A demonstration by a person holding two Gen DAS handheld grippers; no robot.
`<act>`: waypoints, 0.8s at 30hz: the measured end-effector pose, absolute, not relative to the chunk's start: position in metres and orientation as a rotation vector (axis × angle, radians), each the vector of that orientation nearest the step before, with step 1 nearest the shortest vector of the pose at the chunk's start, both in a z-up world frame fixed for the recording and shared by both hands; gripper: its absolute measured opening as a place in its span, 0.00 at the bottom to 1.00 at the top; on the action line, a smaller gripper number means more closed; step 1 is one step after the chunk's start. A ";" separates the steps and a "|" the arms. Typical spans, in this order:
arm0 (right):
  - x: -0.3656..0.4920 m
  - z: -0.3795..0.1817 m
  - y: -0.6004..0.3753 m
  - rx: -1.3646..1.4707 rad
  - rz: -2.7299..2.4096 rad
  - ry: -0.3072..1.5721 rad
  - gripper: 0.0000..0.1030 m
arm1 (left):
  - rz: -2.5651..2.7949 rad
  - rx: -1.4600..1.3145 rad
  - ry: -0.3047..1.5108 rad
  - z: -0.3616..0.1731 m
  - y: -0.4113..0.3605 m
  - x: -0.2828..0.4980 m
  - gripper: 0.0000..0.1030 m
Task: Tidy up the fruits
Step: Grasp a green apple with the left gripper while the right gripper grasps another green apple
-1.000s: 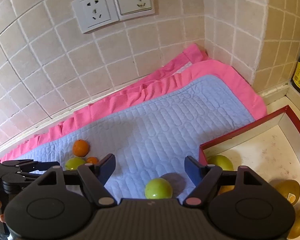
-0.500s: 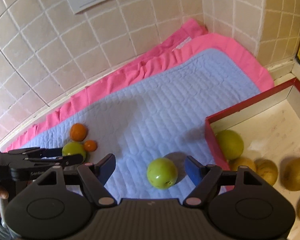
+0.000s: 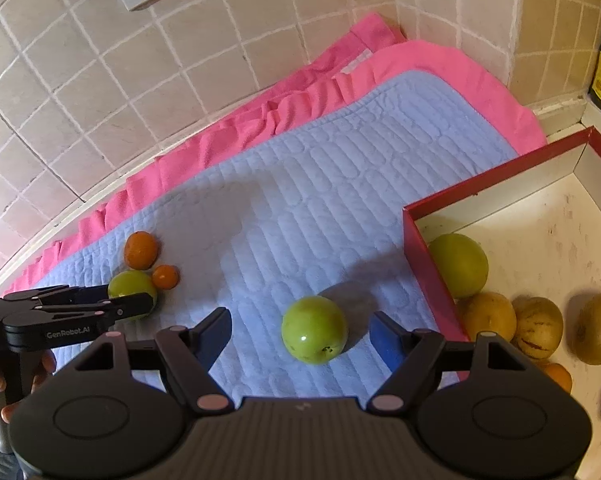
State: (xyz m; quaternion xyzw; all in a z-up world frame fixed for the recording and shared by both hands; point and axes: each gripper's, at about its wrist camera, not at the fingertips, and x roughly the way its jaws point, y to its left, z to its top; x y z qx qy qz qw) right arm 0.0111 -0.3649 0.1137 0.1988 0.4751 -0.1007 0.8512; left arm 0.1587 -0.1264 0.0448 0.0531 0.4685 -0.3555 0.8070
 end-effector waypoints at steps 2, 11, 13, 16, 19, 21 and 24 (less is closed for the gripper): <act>0.012 0.112 -0.365 0.424 -0.211 1.006 0.75 | -0.759 0.112 1.000 0.045 -0.127 0.158 0.66; 0.015 0.106 -0.362 0.444 -0.206 1.024 0.75 | -0.769 0.115 0.970 0.046 -0.127 0.153 0.57; 0.015 0.104 -0.363 0.449 -0.205 1.028 0.75 | -0.767 0.109 0.968 0.046 -0.125 0.153 0.57; 0.016 0.100 -0.363 0.454 -0.204 1.039 0.75 | -0.763 0.105 0.965 0.048 -0.121 0.151 0.57; 0.017 0.094 -0.365 0.495 -0.194 1.052 0.75 | -0.759 0.099 0.961 0.050 -0.115 0.148 0.57; 0.018 0.089 -0.367 0.512 -0.213 1.059 0.75 | -0.754 0.093 0.956 0.051 -0.109 0.146 0.57; 0.020 0.082 -0.368 0.513 -0.242 1.072 0.75 | -0.748 0.080 0.952 0.052 -0.102 0.142 0.57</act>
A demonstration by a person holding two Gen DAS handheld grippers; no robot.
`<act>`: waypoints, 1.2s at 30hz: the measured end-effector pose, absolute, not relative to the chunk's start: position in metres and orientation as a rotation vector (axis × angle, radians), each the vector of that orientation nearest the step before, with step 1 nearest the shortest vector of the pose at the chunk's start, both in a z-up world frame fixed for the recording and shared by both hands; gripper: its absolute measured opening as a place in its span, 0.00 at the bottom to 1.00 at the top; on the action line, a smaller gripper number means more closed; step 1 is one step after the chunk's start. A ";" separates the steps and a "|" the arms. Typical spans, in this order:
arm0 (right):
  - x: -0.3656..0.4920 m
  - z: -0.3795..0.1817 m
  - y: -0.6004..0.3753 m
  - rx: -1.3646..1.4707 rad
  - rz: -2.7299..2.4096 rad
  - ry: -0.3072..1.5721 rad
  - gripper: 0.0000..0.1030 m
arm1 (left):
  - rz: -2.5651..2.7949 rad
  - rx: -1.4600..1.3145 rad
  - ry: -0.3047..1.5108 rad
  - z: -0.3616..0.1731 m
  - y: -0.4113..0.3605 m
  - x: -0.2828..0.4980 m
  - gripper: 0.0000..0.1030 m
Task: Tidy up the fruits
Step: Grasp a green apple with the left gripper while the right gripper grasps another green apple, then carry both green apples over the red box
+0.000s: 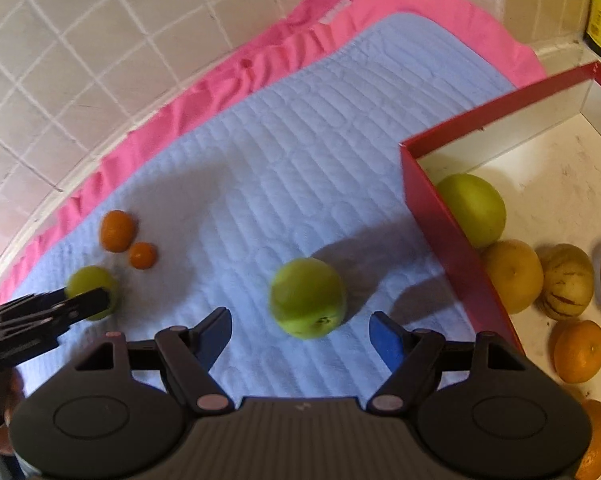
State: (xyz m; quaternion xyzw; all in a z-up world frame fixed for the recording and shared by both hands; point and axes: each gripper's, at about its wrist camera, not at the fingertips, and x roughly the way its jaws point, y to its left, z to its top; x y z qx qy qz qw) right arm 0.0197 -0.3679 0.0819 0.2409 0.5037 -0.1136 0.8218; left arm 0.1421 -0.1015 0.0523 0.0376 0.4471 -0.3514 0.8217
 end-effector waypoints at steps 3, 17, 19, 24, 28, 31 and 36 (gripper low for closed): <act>0.022 0.075 -0.372 0.540 -0.250 1.075 0.75 | -0.740 0.075 0.950 0.053 -0.097 0.141 0.57; 0.030 0.064 -0.379 0.553 -0.274 1.060 0.59 | -0.725 0.055 0.932 0.060 -0.085 0.137 0.57; 0.029 0.065 -0.380 0.559 -0.260 1.052 0.50 | -0.723 0.057 0.932 0.061 -0.085 0.136 0.57; 0.024 0.068 -0.379 0.566 -0.246 1.039 0.47 | -0.710 0.064 0.923 0.068 -0.084 0.128 0.57; 0.011 0.082 -0.377 0.586 -0.204 1.008 0.47 | -0.687 0.092 0.884 0.086 -0.082 0.112 0.57; -0.003 0.108 -0.376 0.564 -0.181 0.945 0.47 | -0.666 0.135 0.817 0.108 -0.087 0.095 0.57; -0.038 0.163 -0.389 0.533 -0.173 0.798 0.47 | -0.713 0.120 0.686 0.159 -0.103 0.069 0.57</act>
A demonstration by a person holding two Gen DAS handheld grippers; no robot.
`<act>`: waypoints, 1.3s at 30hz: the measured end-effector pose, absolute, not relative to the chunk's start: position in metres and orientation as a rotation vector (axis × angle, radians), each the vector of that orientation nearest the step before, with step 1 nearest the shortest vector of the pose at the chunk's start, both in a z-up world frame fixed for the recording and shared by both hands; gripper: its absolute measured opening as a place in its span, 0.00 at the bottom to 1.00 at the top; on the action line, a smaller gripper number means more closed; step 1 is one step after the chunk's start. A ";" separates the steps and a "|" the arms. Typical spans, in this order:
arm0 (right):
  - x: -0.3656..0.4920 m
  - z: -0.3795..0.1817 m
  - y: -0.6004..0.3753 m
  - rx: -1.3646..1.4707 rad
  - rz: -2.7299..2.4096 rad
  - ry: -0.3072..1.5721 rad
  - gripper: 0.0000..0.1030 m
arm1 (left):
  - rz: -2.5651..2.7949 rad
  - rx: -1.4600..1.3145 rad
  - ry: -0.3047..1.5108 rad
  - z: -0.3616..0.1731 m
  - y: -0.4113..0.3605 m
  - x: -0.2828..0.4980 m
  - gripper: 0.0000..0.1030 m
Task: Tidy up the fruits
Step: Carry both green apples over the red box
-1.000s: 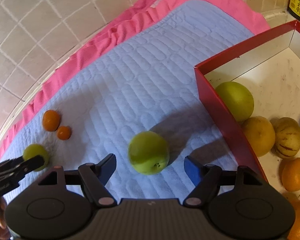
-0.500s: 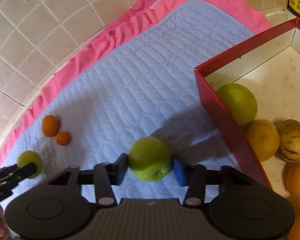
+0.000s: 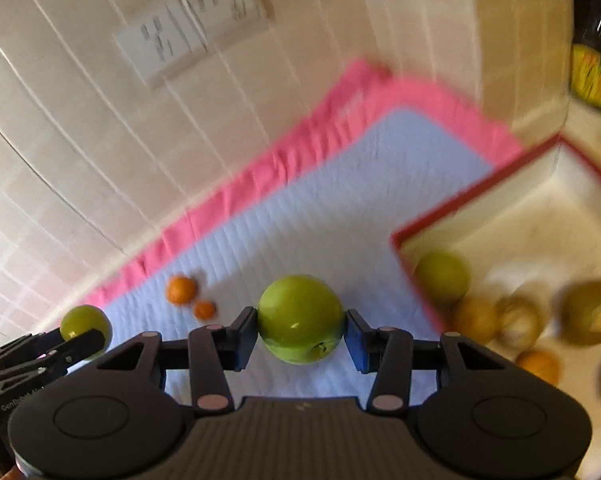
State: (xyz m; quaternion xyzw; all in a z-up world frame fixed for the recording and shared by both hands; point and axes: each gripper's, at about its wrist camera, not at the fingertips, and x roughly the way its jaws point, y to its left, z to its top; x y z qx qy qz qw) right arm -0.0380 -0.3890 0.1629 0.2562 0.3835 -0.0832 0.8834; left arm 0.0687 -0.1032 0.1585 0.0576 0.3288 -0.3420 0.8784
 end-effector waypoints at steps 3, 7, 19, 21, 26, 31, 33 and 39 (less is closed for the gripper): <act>-0.064 0.197 -0.403 0.507 -0.197 0.702 0.47 | -0.752 0.129 0.597 0.189 -0.121 0.053 0.57; -0.105 0.237 -0.430 0.490 -0.247 0.584 0.47 | -0.843 0.117 0.489 0.227 -0.154 0.035 0.57; -0.221 0.271 -0.510 0.505 -0.477 0.429 0.48 | -1.144 0.124 0.405 0.266 -0.293 -0.015 0.57; -0.230 0.261 -0.525 0.525 -0.497 0.450 0.48 | -1.182 0.141 0.419 0.260 -0.319 -0.021 0.57; -0.247 0.219 -0.551 0.606 -0.549 0.515 0.48 | -1.253 0.172 0.491 0.237 -0.373 -0.022 0.57; -0.260 0.176 -0.565 0.700 -0.588 0.568 0.48 | -1.290 0.230 0.580 0.209 -0.422 -0.019 0.57; -0.260 0.154 -0.565 0.739 -0.591 0.605 0.48 | -1.295 0.254 0.602 0.198 -0.439 -0.018 0.57; -0.247 0.092 -0.552 0.824 -0.533 0.764 0.48 | -1.322 0.316 0.723 0.151 -0.467 -0.006 0.57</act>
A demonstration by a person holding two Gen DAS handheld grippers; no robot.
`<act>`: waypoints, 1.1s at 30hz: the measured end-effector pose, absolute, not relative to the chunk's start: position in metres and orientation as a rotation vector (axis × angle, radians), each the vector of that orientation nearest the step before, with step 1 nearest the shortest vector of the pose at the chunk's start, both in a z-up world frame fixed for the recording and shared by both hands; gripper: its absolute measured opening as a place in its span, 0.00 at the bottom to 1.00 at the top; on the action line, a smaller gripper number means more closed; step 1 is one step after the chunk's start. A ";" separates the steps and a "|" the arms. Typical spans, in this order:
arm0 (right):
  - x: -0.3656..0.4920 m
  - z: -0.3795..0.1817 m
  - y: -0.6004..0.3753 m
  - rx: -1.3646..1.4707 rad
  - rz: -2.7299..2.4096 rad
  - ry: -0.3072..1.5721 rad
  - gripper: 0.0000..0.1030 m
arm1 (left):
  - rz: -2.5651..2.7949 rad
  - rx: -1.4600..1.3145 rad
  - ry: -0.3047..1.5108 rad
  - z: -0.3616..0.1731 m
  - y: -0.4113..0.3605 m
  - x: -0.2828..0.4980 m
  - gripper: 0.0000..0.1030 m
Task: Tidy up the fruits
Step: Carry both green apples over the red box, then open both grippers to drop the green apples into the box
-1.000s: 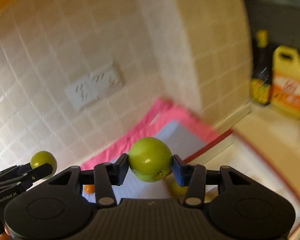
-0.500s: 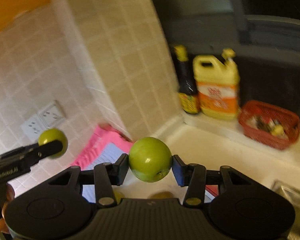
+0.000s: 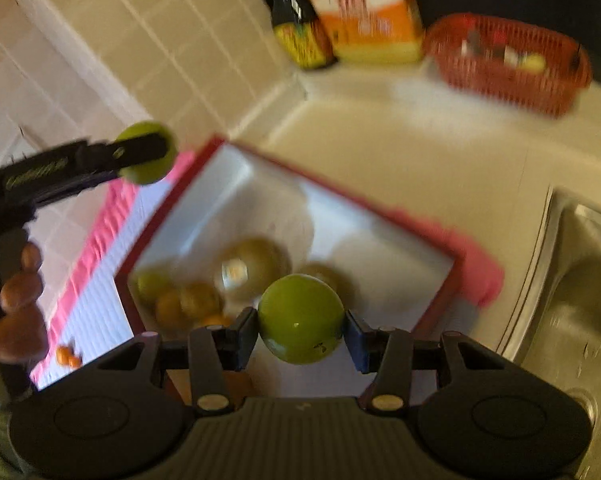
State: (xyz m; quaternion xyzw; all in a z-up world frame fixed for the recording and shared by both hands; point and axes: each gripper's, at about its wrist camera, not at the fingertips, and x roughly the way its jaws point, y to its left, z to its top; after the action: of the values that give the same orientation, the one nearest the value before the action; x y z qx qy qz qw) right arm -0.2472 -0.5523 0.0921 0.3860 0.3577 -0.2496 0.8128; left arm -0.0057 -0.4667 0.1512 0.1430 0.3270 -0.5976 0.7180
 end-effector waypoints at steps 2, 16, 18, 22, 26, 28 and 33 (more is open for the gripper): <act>-0.243 0.086 -0.544 0.795 -0.552 0.791 0.48 | -1.309 0.340 0.745 0.137 -0.470 -0.002 0.57; -0.211 0.072 -0.510 0.676 -0.520 0.884 0.48 | -1.228 0.379 0.898 0.080 -0.489 0.020 0.57; -0.209 0.071 -0.510 0.670 -0.517 0.888 0.48 | -1.223 0.381 0.903 0.078 -0.490 0.020 0.57; -0.206 0.071 -0.509 0.661 -0.504 0.898 0.48 | -1.213 0.386 0.912 0.075 -0.490 0.022 0.57; -0.202 0.071 -0.506 0.623 -0.508 0.916 0.48 | -1.202 0.390 0.924 0.071 -0.489 0.024 0.57; -0.200 0.070 -0.504 0.609 -0.513 0.922 0.48 | -1.194 0.392 0.929 0.069 -0.488 0.025 0.57; -0.200 0.070 -0.505 0.617 -0.517 0.918 0.47 | -1.157 0.387 0.967 0.064 -0.487 0.031 0.57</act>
State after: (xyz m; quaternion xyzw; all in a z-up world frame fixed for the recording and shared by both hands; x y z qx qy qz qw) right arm -0.2000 -0.5053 0.0705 0.2896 0.4312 -0.2429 0.8193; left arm 0.0312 -0.4868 0.0636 0.1748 0.4361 -0.5220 0.7119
